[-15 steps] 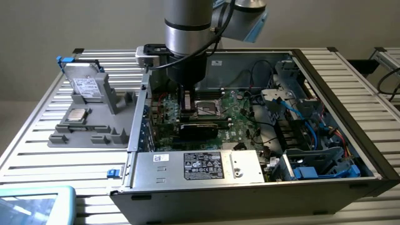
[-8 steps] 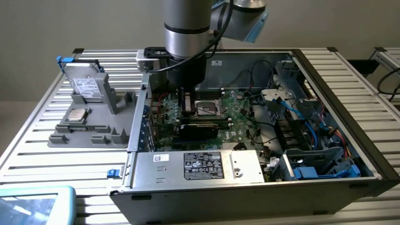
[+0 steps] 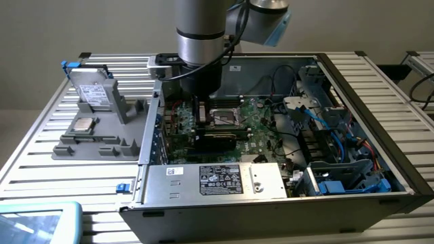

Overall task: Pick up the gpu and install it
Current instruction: 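Press down on the gpu until it lock into place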

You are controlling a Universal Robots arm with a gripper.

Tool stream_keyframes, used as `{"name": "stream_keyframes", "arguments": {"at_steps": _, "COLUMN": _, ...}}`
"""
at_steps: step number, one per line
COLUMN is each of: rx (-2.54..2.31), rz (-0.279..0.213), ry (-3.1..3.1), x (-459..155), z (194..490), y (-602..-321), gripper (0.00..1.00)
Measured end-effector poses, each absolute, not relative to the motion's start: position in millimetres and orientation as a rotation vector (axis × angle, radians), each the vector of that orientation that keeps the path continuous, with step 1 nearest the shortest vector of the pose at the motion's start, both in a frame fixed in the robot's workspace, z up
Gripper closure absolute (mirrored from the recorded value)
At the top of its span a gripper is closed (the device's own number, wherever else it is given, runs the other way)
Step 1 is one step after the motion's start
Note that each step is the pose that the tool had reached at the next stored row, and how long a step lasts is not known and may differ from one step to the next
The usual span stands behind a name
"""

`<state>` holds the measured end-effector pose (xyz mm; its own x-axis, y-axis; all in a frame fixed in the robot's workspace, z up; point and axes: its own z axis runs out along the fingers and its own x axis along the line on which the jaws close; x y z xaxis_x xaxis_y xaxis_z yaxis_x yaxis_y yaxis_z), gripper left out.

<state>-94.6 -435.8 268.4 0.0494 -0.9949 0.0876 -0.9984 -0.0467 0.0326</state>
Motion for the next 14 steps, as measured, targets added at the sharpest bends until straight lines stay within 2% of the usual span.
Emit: {"name": "stream_keyframes", "arguments": {"at_steps": 14, "rx": 2.214, "rz": 0.07, "ry": -2.112, "x": -97.5, "z": 267.0, "y": -437.2, "gripper": 0.89}}
